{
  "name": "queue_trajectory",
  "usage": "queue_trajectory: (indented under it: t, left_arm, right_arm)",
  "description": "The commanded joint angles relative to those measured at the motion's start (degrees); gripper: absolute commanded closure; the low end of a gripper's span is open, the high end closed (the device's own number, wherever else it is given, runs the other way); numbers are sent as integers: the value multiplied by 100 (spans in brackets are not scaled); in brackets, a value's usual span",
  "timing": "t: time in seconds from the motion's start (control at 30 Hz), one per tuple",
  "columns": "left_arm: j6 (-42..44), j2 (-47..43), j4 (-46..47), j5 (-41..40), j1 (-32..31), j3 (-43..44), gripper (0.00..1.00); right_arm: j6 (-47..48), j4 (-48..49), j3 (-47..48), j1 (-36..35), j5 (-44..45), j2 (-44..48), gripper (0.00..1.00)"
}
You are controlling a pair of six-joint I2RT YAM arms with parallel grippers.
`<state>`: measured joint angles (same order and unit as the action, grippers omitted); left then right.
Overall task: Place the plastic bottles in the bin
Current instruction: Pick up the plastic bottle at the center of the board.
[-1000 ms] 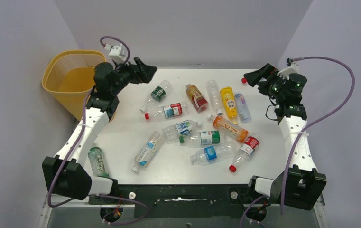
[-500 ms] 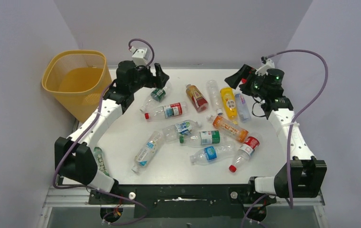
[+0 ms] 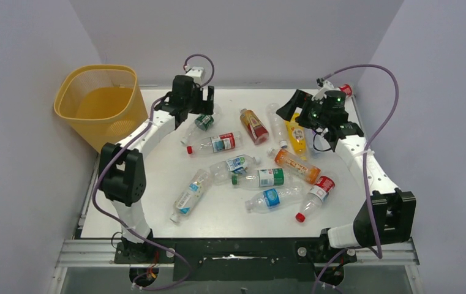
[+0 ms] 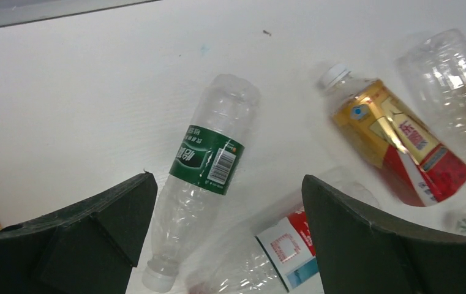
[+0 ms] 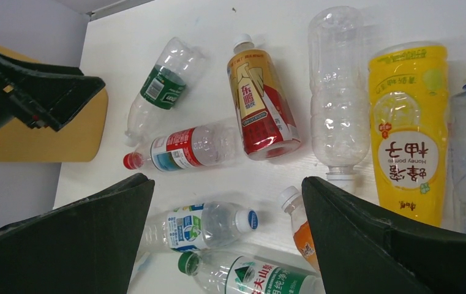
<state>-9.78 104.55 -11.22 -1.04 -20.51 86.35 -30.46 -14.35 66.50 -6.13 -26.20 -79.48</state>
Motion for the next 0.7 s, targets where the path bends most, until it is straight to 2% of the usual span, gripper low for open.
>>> queue_trajectory:
  t: [0.0,0.3,0.67]
  left_arm:
    - [480,422,-337,-519,30,409,10]
    - [755,1145,-96,-451,-5,350,12]
    - [707,1668,35,-289,38,525,12]
  right_arm:
    - [72,195,-57,-163,38,-41,2]
    - [41,220,-164,-348,98,-35,2]
    - [9,145,-200,-491,84,83,2]
